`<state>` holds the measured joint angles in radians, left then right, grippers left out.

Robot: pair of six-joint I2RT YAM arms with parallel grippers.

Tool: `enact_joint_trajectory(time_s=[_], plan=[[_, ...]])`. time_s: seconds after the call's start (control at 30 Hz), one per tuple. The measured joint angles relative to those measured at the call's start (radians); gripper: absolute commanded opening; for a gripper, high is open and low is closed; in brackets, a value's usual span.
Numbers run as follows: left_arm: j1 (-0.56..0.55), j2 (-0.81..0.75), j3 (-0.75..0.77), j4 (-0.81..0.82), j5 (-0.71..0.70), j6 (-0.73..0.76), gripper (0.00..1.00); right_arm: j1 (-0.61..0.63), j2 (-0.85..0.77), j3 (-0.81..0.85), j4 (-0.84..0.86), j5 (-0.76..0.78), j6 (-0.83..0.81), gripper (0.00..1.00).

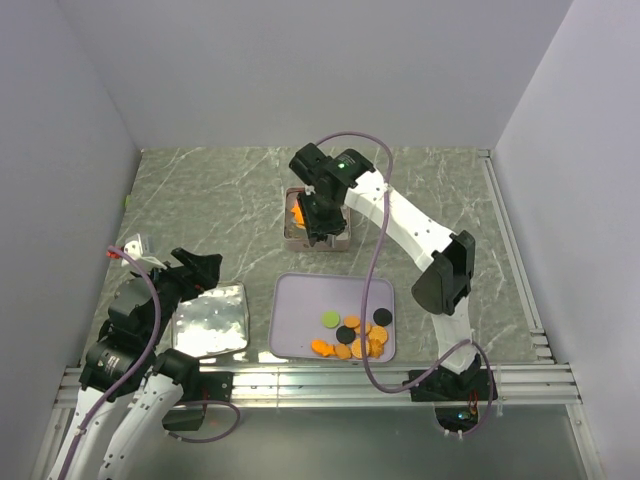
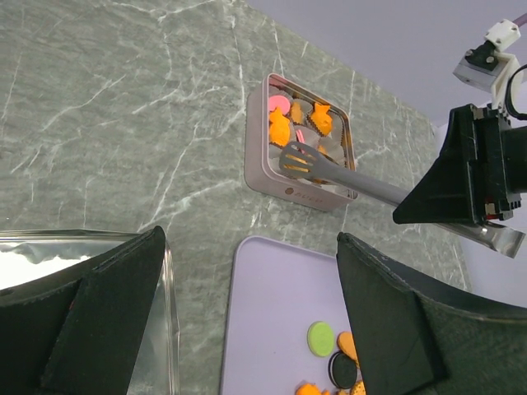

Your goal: Pack the cookies

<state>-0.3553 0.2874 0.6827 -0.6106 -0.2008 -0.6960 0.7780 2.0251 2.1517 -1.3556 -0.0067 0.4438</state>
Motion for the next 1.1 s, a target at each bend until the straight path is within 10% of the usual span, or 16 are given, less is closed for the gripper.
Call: enact_joint_trajectory(time_s=[1.1], plan=[[0.000,0.004,0.000,0.000,-0.014,-0.005,0.93,-0.013,0.053,0.056,0.000,-0.034,-0.014,0.56]])
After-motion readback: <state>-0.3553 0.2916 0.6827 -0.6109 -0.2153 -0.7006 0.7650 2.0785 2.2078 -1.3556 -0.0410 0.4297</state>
